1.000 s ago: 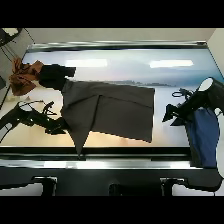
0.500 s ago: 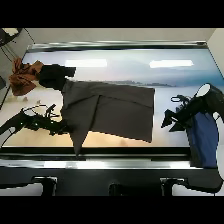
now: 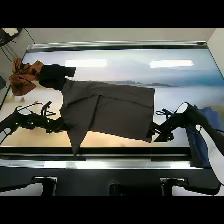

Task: Fold the shirts.

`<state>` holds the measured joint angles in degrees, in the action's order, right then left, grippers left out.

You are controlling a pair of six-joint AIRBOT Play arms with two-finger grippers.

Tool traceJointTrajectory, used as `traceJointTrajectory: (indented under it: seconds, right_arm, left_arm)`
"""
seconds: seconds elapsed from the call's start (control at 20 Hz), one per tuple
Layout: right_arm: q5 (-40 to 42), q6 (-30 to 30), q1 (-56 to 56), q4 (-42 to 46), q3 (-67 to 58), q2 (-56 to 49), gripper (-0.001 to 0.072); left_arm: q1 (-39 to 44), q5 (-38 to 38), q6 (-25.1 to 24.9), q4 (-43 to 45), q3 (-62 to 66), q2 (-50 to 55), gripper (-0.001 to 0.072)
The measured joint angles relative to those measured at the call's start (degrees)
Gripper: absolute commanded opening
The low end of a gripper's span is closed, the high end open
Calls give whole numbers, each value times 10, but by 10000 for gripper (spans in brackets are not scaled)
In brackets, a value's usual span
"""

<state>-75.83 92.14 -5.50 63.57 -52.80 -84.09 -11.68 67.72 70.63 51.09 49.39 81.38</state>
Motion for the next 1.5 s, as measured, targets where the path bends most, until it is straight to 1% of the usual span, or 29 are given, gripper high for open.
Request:
traceJointTrajectory:
  seconds: [0.1, 0.2, 0.25, 0.3, 0.45, 0.6, 0.7, 0.8, 0.9, 1.0, 1.1, 1.2, 1.3, 1.5]
  right_arm:
    - [18, 15, 1, -17, 8, 1, 488]
    - [39, 24, 4, -35, 13, -2, 350]
    - [42, 27, 3, -41, 15, -6, 215]
    - [46, 27, 3, -43, 16, -8, 55]
    - [43, -1, 4, -70, 15, -7, 46]
    - [16, -29, 5, -68, -26, 30, 46]
    - [13, -35, 4, -31, -97, 74, 46]
    - [21, -38, 4, 25, -203, 129, 47]
    - [57, -38, 3, 98, -327, 190, 47]
    - [103, -33, 4, 171, -444, 252, 47]
    - [141, -21, 4, 236, -527, 309, 47]
    - [156, -5, 4, 283, -574, 357, 47]
    - [148, 4, 4, 311, -598, 388, 47]
    - [127, 21, 4, 337, -617, 411, 47]
  left_arm:
    - [-1, 3, -2, -1, 4, -5, 29]
    - [-1, 5, -2, -1, 8, -9, 30]
    - [-1, 6, -2, -1, 10, -9, 29]
    - [-1, 8, -3, -1, 12, -10, 29]
    - [-1, 24, -4, -1, 36, -12, 26]
    - [-1, 57, -11, 2, 112, -29, 25]
    - [-1, 73, -10, 16, 208, -56, 26]
    - [-1, 76, 6, 37, 337, -87, 26]
    - [-1, 67, 34, 66, 492, -118, 26]
    - [-1, 42, 78, 112, 633, -153, 26]
    - [0, 1, 120, 146, 707, -205, 26]
    - [-1, -42, 151, 171, 718, -266, 25]
    - [-1, -83, 174, 187, 698, -318, 25]
    - [-1, -124, 194, 202, 674, -366, 25]
